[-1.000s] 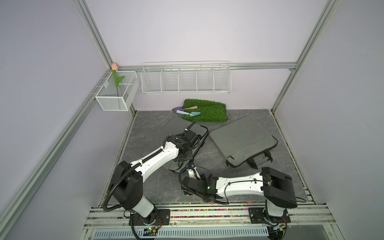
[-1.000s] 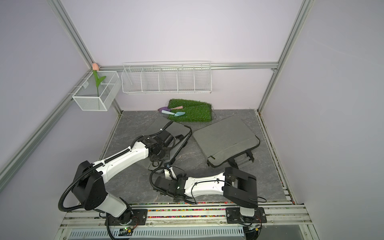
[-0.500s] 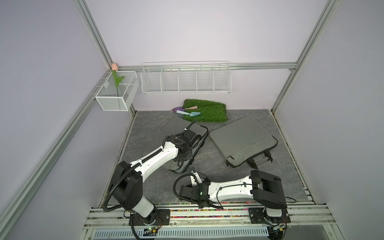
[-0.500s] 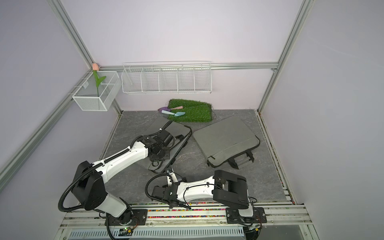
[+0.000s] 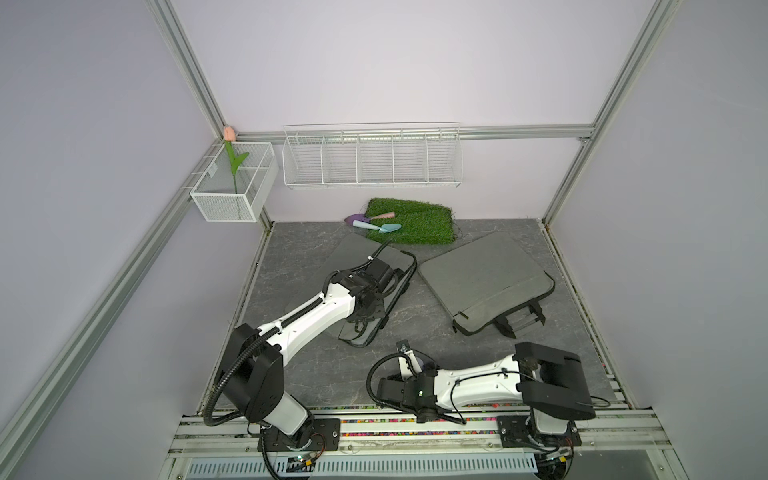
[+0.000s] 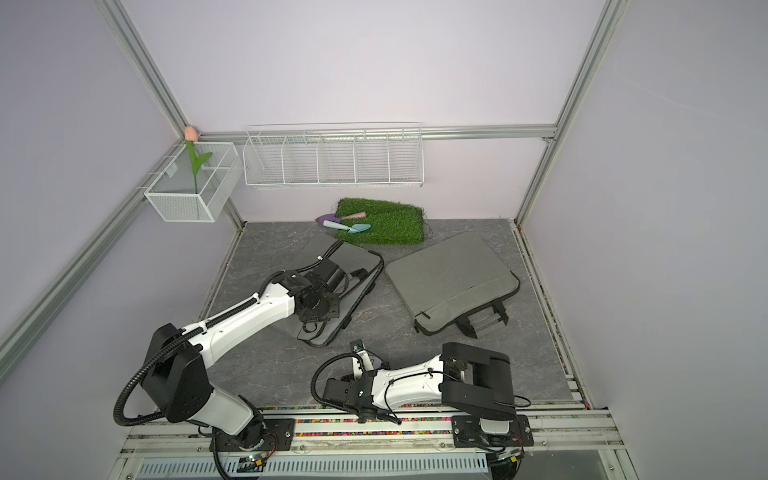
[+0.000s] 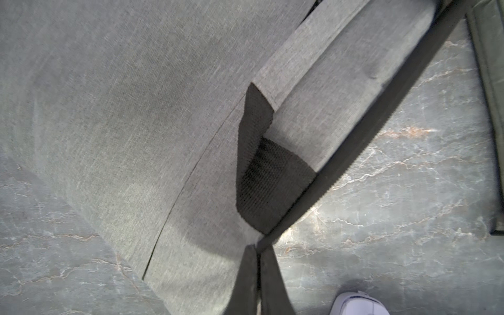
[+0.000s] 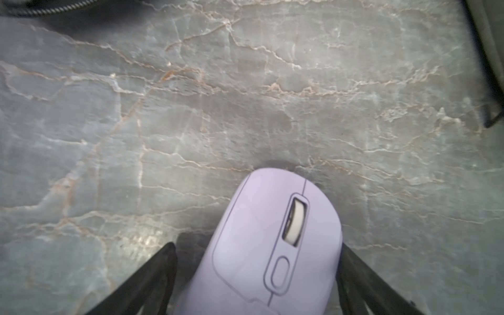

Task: Put the mouse into the laptop bag
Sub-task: Pick up the mouse from the center of the board.

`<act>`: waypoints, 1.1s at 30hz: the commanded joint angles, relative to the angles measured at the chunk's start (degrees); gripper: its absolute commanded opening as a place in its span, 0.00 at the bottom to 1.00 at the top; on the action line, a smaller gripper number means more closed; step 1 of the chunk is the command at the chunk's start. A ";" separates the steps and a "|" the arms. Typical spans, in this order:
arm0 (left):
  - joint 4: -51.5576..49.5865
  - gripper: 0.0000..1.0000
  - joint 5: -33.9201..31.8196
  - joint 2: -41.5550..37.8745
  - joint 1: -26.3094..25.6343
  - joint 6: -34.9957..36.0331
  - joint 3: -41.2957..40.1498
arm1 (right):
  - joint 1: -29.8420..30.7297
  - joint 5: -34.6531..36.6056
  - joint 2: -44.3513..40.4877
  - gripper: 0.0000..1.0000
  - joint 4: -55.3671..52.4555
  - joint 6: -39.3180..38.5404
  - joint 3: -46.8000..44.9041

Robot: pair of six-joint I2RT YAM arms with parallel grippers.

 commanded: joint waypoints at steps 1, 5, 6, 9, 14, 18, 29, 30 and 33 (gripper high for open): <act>0.88 0.00 0.04 -2.16 0.30 0.31 0.31 | -0.36 -4.49 0.43 0.93 2.70 1.45 -1.83; 0.85 0.00 0.76 -2.55 0.30 0.40 0.60 | -0.29 -4.16 -0.19 0.89 2.69 1.90 -2.37; 1.23 0.00 1.46 -2.60 0.30 0.46 0.64 | -0.31 -4.01 -0.48 0.88 2.78 2.07 -2.55; 4.36 0.00 5.73 -3.21 0.30 1.06 -0.07 | -0.77 -3.35 -2.34 0.83 3.41 2.20 -3.47; 7.16 0.00 7.63 -5.47 -0.94 0.04 -0.31 | -4.03 -7.17 -6.83 0.54 9.88 -0.18 -7.34; 10.77 0.00 11.34 -6.69 -1.45 -0.17 -1.39 | -5.91 -7.86 -8.24 0.54 10.08 -1.49 -7.16; 15.81 0.00 14.26 -6.65 -5.94 -2.76 -1.78 | -16.34 -14.43 -17.42 0.54 16.14 -6.63 -7.54; 15.86 0.00 14.34 -6.88 -5.94 -2.82 -1.78 | -17.54 -15.42 -17.32 0.54 17.12 -6.50 -8.11; 16.69 0.00 14.91 -8.26 -5.94 -3.39 -2.60 | -20.73 -17.40 -17.29 0.53 21.11 -6.01 -10.07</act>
